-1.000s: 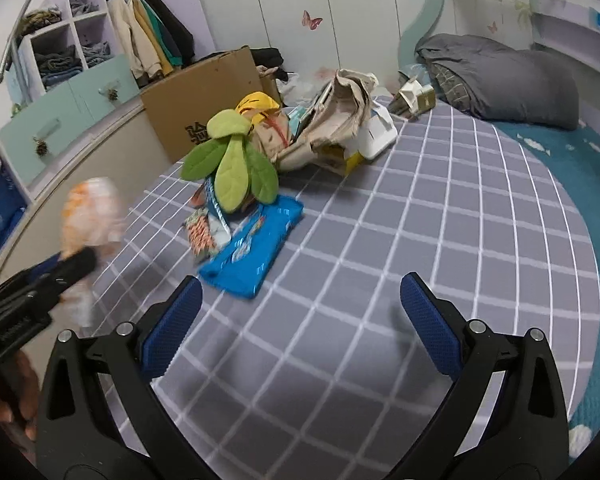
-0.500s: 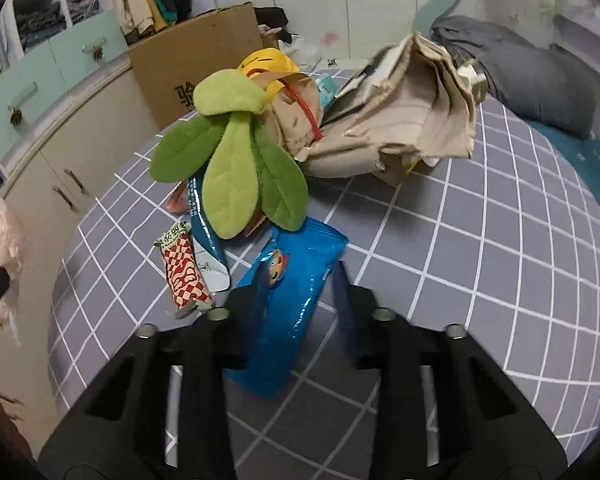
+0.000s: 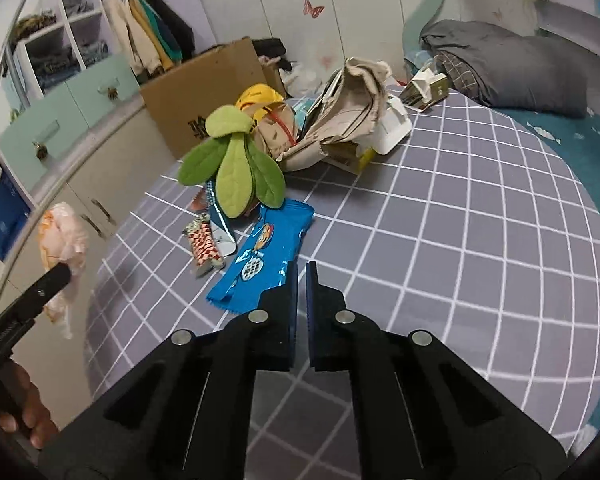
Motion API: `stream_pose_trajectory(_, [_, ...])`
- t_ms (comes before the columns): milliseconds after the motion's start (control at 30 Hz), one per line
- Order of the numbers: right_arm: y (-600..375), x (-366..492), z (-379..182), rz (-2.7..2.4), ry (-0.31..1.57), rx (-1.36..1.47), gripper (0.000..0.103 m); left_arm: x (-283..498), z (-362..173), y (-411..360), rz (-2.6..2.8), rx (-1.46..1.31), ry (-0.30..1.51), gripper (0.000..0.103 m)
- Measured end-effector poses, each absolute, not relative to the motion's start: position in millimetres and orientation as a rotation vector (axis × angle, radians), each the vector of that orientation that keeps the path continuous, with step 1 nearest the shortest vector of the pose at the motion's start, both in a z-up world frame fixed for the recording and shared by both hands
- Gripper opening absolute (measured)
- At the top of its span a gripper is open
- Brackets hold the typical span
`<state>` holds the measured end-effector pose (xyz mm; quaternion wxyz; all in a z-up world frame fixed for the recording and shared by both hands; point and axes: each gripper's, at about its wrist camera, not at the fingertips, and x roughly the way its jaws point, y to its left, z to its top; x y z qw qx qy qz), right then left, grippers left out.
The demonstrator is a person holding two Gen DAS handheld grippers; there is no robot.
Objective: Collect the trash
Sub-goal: 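Grasp the blue snack wrapper with the right gripper while the left gripper holds the bag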
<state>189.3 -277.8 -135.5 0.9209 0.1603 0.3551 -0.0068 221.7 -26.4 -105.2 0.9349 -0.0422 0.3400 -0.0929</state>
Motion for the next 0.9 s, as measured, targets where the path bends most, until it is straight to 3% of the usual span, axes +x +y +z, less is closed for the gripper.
stream_pose_trajectory(900, [-263, 134, -94, 0.103, 0.618, 0.417, 0.004, 180, -87, -9, -0.201, -0.112, 0.654, 0.054])
